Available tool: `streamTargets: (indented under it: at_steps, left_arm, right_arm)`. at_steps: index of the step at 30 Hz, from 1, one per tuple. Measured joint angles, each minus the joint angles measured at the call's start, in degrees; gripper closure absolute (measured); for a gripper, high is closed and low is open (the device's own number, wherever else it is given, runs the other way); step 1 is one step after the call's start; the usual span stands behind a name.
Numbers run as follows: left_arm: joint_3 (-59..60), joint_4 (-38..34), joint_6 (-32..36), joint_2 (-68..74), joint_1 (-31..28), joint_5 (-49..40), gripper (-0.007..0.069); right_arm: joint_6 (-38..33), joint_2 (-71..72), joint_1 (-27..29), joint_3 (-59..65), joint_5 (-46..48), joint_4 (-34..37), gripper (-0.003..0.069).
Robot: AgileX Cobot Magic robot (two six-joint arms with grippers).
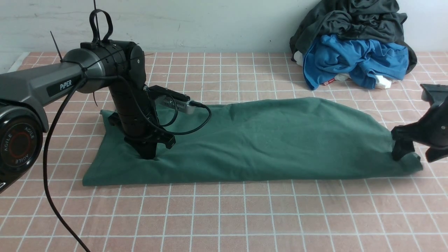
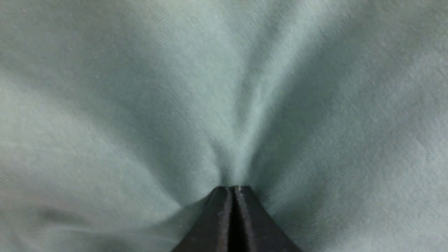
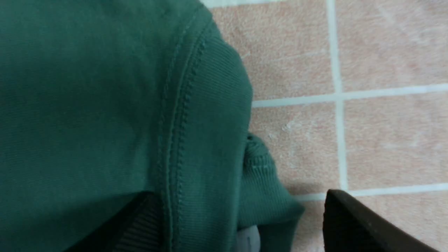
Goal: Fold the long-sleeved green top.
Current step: Use the right arm to clamp the right edge of the fabric
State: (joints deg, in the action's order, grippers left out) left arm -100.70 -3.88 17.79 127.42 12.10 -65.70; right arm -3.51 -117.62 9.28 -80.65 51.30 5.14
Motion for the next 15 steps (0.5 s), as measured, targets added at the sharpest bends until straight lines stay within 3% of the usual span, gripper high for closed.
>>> streamTargets:
  at_steps: [8,10,15]
  left_arm:
    - [0.0,0.0,0.0,0.0,0.0,0.0,0.0628]
    - [0.0,0.0,0.0,0.0,0.0,0.0,0.0628]
    - [0.1,0.0,0.0,-0.5,0.0,0.1,0.0628]
  right_arm:
    - [-1.0,-0.9,-0.1,-0.3,-0.5,1.2,0.0099]
    - [-1.5,-0.9,-0.4,-0.3,-0.6,1.1,0.0132]
    - [-2.6,-0.7,-2.4,-0.3,-0.7,1.0,0.0310]
